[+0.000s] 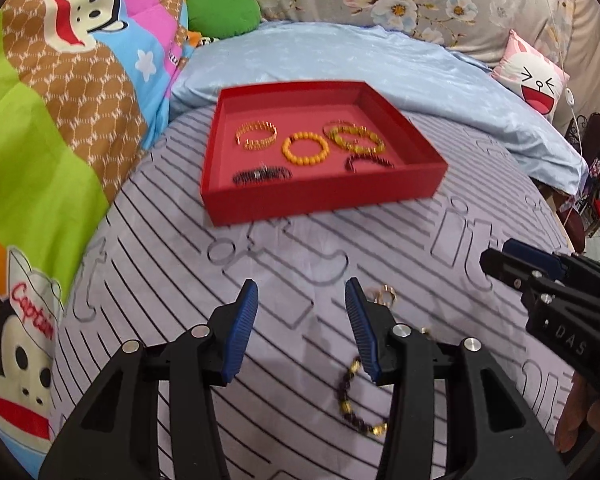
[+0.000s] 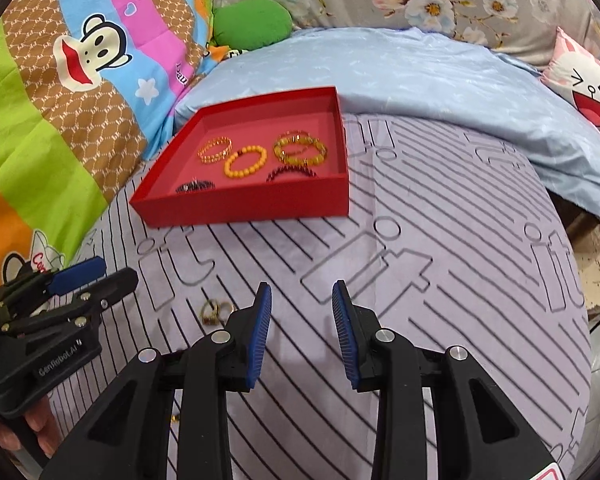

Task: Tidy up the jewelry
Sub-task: 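Grasp the black bead bracelet with the left tool while the right tool grasps the gold ring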

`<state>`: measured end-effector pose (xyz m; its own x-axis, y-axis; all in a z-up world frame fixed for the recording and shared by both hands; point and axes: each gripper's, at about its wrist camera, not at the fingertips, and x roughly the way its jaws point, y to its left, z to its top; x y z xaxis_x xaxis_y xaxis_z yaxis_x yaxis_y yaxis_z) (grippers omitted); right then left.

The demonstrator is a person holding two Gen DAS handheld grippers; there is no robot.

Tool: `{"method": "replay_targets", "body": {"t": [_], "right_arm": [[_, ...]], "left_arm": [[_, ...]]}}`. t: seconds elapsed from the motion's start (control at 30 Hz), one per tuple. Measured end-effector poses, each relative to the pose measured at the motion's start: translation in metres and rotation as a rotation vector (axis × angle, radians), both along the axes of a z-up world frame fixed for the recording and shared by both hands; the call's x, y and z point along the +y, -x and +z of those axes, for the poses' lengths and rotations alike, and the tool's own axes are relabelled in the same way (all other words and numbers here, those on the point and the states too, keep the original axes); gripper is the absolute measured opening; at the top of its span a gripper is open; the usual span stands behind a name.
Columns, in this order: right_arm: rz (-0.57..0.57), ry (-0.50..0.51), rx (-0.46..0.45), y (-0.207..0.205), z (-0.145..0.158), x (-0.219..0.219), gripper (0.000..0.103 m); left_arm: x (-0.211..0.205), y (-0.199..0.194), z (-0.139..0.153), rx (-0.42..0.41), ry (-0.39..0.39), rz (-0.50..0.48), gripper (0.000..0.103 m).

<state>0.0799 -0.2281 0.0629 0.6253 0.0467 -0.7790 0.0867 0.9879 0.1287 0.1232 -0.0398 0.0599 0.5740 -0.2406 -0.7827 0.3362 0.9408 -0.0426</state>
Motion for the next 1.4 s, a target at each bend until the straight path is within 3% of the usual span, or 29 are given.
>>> {"method": "replay_targets", "body": {"t": [0.23,0.57,0.73,0.8,0.93,1.13,1.4], "right_arm": [[0.000,-0.012,0.041,0.018,-0.018,0.004,0.031],[0.001,-0.023,0.062,0.027,-0.027,0.006,0.031],[0.005,-0.023,0.062,0.027,-0.028,0.008,0.031],[0.009,-0.024,0.062,0.026,-0.029,0.009,0.031],[0.023,-0.025,0.063,0.024,-0.030,0.015,0.031],[0.062,-0.021,0.056,0.020,-0.031,0.029,0.031],[0.132,-0.011,0.052,0.004,-0.034,0.055,0.031]], "left_arm": [[-0.003,0.022,-0.029,0.056,-0.002,-0.014,0.043],[-0.011,0.030,-0.048,0.073,0.000,-0.025,0.043],[-0.017,0.035,-0.051,0.041,-0.038,-0.040,0.042],[-0.018,0.036,-0.052,0.031,-0.045,-0.042,0.036],[-0.015,0.036,-0.050,0.028,-0.045,-0.046,0.009],[-0.001,0.034,-0.049,0.038,-0.028,-0.006,0.008],[0.038,0.018,-0.051,0.054,-0.020,0.120,0.008]]}}
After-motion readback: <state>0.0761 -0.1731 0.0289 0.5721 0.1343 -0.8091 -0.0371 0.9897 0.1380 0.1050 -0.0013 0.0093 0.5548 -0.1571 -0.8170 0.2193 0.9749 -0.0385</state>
